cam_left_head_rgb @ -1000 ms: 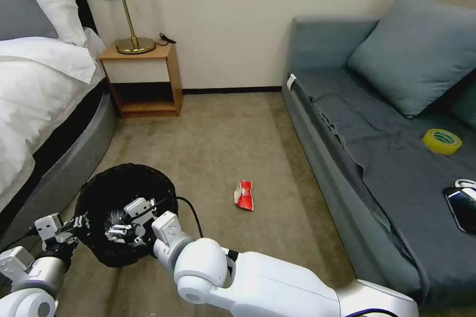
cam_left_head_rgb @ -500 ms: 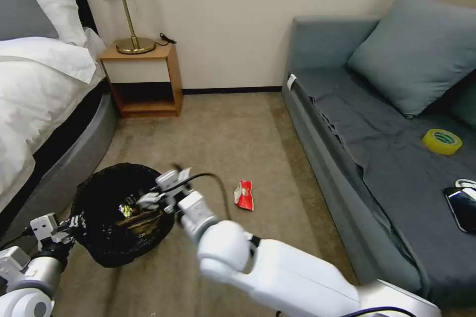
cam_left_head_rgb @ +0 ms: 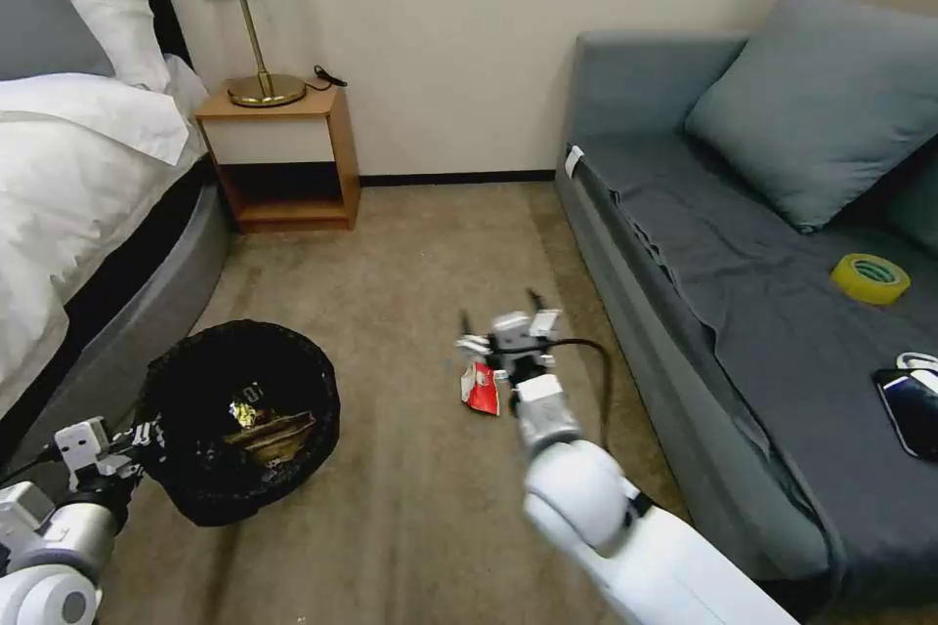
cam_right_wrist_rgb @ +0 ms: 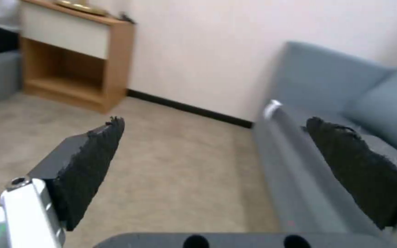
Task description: Pick up the trash bin, then pick up the garbage on the floor and place it into the trash bin.
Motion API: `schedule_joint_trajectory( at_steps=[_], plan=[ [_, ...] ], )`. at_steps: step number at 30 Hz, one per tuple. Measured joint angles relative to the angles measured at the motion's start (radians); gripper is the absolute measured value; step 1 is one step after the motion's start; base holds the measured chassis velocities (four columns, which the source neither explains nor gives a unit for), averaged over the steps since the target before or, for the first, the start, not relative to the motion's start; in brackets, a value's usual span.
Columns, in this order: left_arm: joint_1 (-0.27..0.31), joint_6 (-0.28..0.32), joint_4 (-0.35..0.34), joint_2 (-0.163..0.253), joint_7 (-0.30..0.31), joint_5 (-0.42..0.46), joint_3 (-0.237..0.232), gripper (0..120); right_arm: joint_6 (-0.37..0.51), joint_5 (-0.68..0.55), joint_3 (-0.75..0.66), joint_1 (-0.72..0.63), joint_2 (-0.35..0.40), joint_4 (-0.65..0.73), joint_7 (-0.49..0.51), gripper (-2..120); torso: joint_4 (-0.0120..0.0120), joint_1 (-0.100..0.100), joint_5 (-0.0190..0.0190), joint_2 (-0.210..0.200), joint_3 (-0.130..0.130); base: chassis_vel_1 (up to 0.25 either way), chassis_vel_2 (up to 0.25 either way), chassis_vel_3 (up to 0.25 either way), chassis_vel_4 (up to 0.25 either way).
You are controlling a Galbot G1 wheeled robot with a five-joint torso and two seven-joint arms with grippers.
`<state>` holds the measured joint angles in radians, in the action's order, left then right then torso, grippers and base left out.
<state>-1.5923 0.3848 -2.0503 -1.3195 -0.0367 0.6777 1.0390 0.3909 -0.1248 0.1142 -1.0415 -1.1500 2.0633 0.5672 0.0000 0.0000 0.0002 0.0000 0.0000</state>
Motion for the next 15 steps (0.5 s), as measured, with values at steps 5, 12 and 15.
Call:
schedule_joint_trajectory(
  at_steps=[5, 12, 15],
  plan=[
    [0.001, 0.004, -0.013, -0.011, 0.001, -0.004, -0.007, 4, -0.028, 0.087, -0.133, -0.175, -0.018, 0.065, -0.031, 100, 0.0000, 0.000, 0.0000, 0.000, 0.000, 0.000, 0.000, 0.000, 0.000],
    [-0.003, 0.004, -0.019, -0.014, 0.001, -0.007, -0.008, 4, -0.100, 0.209, -0.210, -0.358, -0.072, 0.094, -0.058, 100, 0.0000, 0.000, -0.0001, 0.000, 0.000, 0.000, 0.000, 0.000, 0.000],
    [-0.005, 0.004, -0.027, -0.016, 0.001, -0.010, -0.015, 4, -0.136, 0.250, -0.230, -0.416, -0.093, 0.108, -0.068, 100, -0.0001, 0.000, -0.0002, 0.000, 0.000, 0.000, 0.000, 0.000, 0.000]
  ],
)
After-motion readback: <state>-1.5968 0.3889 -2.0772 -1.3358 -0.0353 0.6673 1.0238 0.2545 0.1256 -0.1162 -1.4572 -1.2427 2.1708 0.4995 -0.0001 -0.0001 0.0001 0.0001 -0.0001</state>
